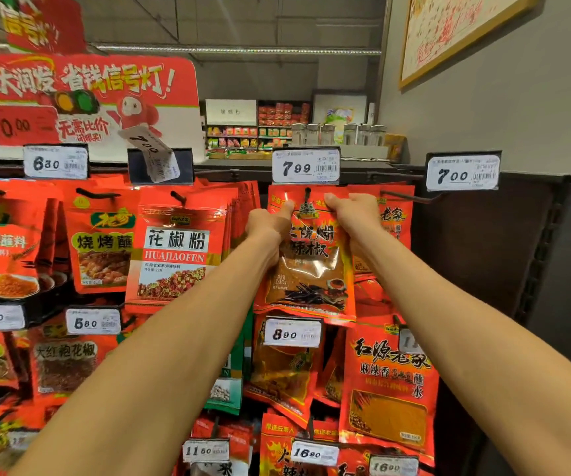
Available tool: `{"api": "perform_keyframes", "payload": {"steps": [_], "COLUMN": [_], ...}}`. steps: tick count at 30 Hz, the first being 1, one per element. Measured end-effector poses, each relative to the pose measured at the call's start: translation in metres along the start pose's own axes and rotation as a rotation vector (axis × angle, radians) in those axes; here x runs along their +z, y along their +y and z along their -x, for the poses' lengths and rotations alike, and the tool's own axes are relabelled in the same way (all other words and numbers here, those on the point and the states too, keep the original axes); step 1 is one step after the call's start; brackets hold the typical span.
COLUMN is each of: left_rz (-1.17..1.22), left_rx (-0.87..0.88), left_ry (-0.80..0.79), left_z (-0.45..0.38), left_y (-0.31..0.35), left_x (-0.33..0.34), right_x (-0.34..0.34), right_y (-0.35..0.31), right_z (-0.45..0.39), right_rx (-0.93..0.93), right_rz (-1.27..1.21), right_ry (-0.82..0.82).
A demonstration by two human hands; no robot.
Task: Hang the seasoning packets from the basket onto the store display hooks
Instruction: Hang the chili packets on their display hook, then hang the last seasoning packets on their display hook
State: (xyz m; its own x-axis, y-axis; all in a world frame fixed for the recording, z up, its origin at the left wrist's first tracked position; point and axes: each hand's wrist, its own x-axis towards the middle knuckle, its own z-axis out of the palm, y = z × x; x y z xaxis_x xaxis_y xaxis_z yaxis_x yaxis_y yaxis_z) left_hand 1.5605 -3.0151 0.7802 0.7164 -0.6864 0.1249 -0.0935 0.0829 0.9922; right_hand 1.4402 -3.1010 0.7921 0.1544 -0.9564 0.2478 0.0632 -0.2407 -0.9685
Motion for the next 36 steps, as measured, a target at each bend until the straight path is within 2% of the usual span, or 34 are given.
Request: {"api": "perform_keyframes", "payload": {"steps": [4,11,15,18,20,22,25,30,36], "left_rz": [-0.104,-0.134,-0.303,-0.346,-0.275,-0.151,-0.014,0.053,0.03], "left_rx": [0.043,0.029,0.22,0.344,0.37,0.321,0.216,0.022,-0.418], "left_ry": [0.096,0.061,0.085,-0.014,-0.086,-0.193,-0.312,-0.307,-0.228], "left_z": [-0.015,-0.019,0.001,0.029,0.048,0.069,0.095,0.126,0.174], "left_y": [-0.004,-0.002,-0.012,-0.012,-0.012,-0.016,-0.034,-0.114,-0.259], "left_x": [0.012,0.004,-0.021,-0.041,-0.057,-0.08,-0.123,-0.189,-0.247], "right_x": [0.009,0.004,-0.019,-0.034,-0.04,-0.046,-0.056,-0.054,-0.038], "right_y": [0.008,0.02,0.024,0.023,0.021,0.02,0.029,0.095,0.224], "right_z": [-0.022,-0.043,-0.015,0.024,0.053,0.089,0.146,0.229,0.321], "right_rx": [-0.009,0.039,-0.067,-0.15,-0.154,-0.126,-0.101,0.075,0.435], "right_rz": [0.132,0.106,0.2,0.202,0.102,-0.007,-0.045,-0.014,0.142], "right_ry": [0.099,0.051,0.171,0.272,0.233,0.129,0.022,-0.055,-0.04]}}
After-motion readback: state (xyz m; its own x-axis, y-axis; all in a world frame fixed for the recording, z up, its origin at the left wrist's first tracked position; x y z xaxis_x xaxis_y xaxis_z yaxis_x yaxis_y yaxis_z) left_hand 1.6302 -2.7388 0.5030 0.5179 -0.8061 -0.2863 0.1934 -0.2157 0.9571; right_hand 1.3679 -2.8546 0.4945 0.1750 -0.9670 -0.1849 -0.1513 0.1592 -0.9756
